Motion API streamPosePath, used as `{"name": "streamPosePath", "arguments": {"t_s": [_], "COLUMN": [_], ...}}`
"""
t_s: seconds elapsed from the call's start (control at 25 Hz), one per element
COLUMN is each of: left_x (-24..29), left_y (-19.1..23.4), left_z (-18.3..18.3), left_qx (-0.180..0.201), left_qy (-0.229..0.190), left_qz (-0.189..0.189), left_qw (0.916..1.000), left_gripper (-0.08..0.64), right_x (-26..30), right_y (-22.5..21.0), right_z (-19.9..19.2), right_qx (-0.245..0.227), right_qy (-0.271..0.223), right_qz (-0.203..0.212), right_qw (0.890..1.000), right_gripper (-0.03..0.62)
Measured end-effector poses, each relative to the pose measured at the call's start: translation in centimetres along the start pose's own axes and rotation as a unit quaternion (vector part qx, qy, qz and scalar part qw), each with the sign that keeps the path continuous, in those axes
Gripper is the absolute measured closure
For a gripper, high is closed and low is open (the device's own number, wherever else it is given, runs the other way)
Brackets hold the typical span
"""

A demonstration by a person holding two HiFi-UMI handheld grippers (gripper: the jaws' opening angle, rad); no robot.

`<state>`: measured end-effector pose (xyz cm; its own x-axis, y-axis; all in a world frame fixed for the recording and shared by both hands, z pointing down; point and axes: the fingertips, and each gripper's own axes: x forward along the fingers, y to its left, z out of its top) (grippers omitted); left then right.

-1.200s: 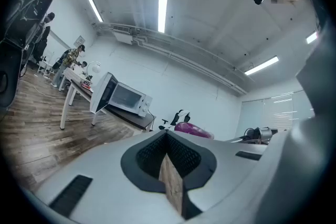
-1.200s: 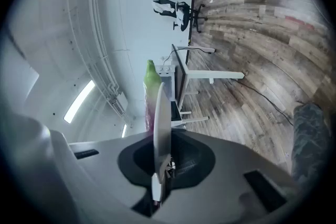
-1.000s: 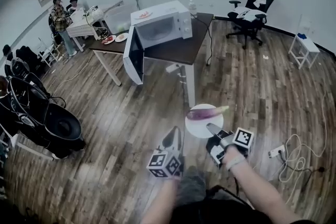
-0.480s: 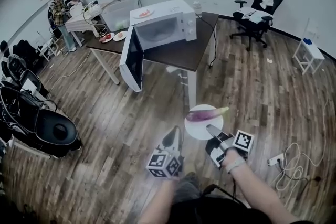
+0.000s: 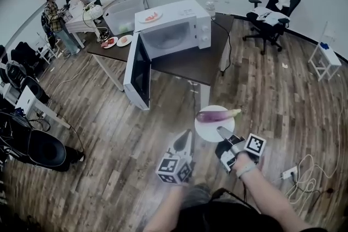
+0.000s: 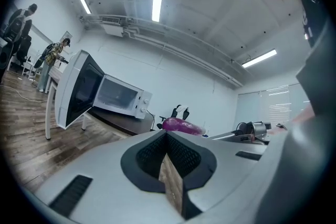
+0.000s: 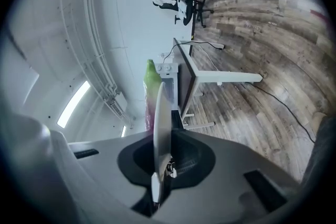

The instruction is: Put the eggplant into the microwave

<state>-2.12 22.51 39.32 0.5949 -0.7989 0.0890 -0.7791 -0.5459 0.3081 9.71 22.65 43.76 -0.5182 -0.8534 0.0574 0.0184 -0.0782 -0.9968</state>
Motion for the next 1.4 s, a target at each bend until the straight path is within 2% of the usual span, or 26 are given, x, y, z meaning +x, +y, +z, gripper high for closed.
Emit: {"name": "streamPosePath", "arguments": {"t_s": [0.28,0.52,1.04,1.4], "left_x": [3.3,5.4,11.6,16.6], "left_y": [3.0,4.7,8.6,10.9], "left_z": [1.0,1.2,2.8,3.7], "left_qx": [-0.005,-0.012,-0.011,-0.014], "left_qy": [0.000,0.003,-0.008,-0.010], "left_qz": [-0.005,0.001,0.019,0.030], "left_qw": [1.0000,0.9999,0.9997,0.9994], "left_gripper": [0.560,0.560,0.560,0.560], "right_x": [4.1,5.9,13.9,18.2], "right_y": [1.4,1.2,0.8,1.2], "right_z": [2.1,3.8,6.8,10.4], "right_qx": [-0.013,-0.010,-0.008,-0.014], "right_qy": [0.000,-0.001,0.041,0.062], "right_qz": [0.013,0.000,-0.003,-0.007], "right_qw": [1.000,1.000,0.999,0.998], "right_gripper": [0.578,0.578,0.578,0.578]}}
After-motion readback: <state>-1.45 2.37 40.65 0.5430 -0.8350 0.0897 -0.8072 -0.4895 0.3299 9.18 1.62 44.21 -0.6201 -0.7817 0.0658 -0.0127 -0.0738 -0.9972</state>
